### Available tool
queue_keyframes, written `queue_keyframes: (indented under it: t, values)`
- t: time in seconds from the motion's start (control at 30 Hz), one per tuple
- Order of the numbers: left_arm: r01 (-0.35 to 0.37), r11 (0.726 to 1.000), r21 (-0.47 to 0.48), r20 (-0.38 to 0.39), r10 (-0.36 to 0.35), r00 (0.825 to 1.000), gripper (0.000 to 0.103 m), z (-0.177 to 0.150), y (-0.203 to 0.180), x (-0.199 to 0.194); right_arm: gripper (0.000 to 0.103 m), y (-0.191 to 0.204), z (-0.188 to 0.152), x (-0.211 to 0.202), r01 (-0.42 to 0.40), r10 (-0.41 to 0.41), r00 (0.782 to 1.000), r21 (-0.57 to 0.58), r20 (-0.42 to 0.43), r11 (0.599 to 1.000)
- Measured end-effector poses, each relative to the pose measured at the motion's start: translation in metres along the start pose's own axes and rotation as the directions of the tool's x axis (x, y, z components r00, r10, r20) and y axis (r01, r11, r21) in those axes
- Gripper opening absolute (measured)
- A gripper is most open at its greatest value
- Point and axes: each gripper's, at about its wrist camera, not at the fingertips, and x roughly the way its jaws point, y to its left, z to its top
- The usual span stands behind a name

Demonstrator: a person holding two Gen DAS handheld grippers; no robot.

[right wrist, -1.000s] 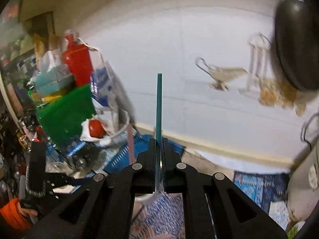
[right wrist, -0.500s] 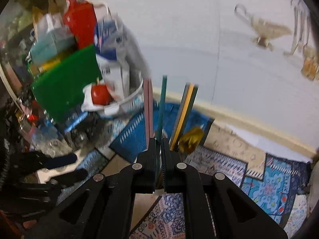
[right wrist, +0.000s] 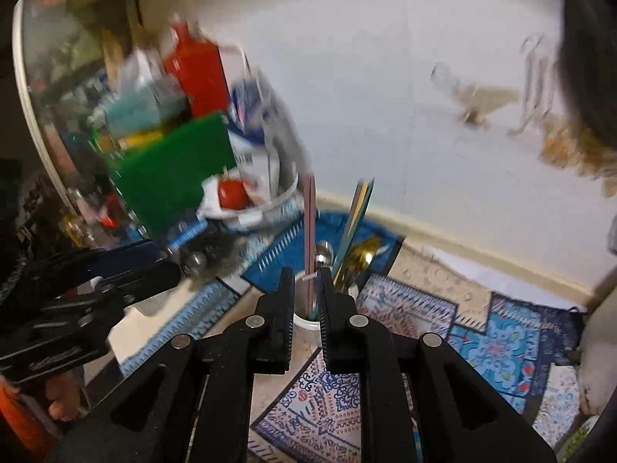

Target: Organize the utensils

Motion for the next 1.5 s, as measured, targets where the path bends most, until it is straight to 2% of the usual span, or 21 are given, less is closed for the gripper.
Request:
queue_keyframes:
  t: [0.13, 0.2, 0.3, 0.37, 0.43, 0.47, 0.53, 0.6, 0.77, 0.83, 1.0, 1.2, 1.5]
  values:
    - [0.004, 0.999, 0.037, 0.117, -0.009, 0.993, 0.045, 0.013, -0.016, -0.039, 0.011, 0.009, 0.008, -0.059, 0.031, -0.032, 0.990, 0.008, 0.140, 0.999]
    - [0.005, 0.998, 0.061, 0.196, -0.016, 0.980, 0.049, 0.018, -0.025, -0.065, 0.011, 0.015, 0.011, -0.088, 0.029, -0.031, 0.977, 0.017, 0.209, 0.999]
    - [0.017, 0.997, 0.081, 0.273, -0.039, 0.961, 0.055, 0.022, -0.032, -0.096, 0.014, 0.027, 0.011, -0.127, 0.061, -0.064, 0.950, 0.020, 0.304, 0.998]
    - [0.023, 0.995, 0.092, 0.319, -0.052, 0.946, 0.062, 0.022, -0.036, -0.116, 0.027, 0.036, 0.008, -0.145, 0.091, -0.093, 0.932, 0.023, 0.349, 0.996]
    - [0.014, 0.995, 0.102, 0.354, -0.049, 0.934, 0.070, 0.020, -0.037, -0.133, 0.047, 0.046, 0.003, -0.162, 0.123, -0.128, 0.909, 0.039, 0.397, 0.992]
    - [0.006, 0.994, 0.108, 0.375, -0.047, 0.926, 0.074, 0.018, -0.037, -0.143, 0.052, 0.051, 0.000, -0.169, 0.134, -0.141, 0.900, 0.046, 0.413, 0.990]
    - [0.001, 0.994, 0.113, 0.397, -0.046, 0.917, 0.085, 0.012, -0.035, -0.159, 0.068, 0.061, -0.005, -0.179, 0.161, -0.172, 0.883, 0.063, 0.437, 0.985]
    - [-0.007, 0.993, 0.114, 0.418, -0.041, 0.908, 0.094, 0.006, -0.031, -0.173, 0.077, 0.072, -0.011, -0.188, 0.198, -0.212, 0.863, 0.079, 0.459, 0.977]
    - [-0.023, 0.992, 0.121, 0.432, -0.032, 0.901, 0.098, -0.008, -0.023, -0.199, 0.103, 0.097, -0.022, -0.198, 0.285, -0.297, 0.824, 0.100, 0.482, 0.953]
    - [-0.020, 0.993, 0.119, 0.428, -0.034, 0.903, 0.099, -0.013, -0.022, -0.205, 0.103, 0.106, -0.027, -0.200, 0.313, -0.324, 0.813, 0.106, 0.483, 0.944]
    - [-0.010, 0.992, 0.125, 0.428, -0.046, 0.902, 0.099, -0.022, -0.019, -0.218, 0.103, 0.114, -0.034, -0.208, 0.321, -0.338, 0.814, 0.120, 0.473, 0.940]
    - [-0.009, 0.992, 0.125, 0.434, -0.046, 0.900, 0.099, -0.025, -0.018, -0.222, 0.103, 0.120, -0.038, -0.213, 0.347, -0.364, 0.799, 0.128, 0.480, 0.929]
    - [-0.016, 0.992, 0.127, 0.429, -0.040, 0.902, 0.099, -0.027, -0.021, -0.220, 0.103, 0.122, -0.041, -0.210, 0.345, -0.366, 0.806, 0.133, 0.465, 0.929]
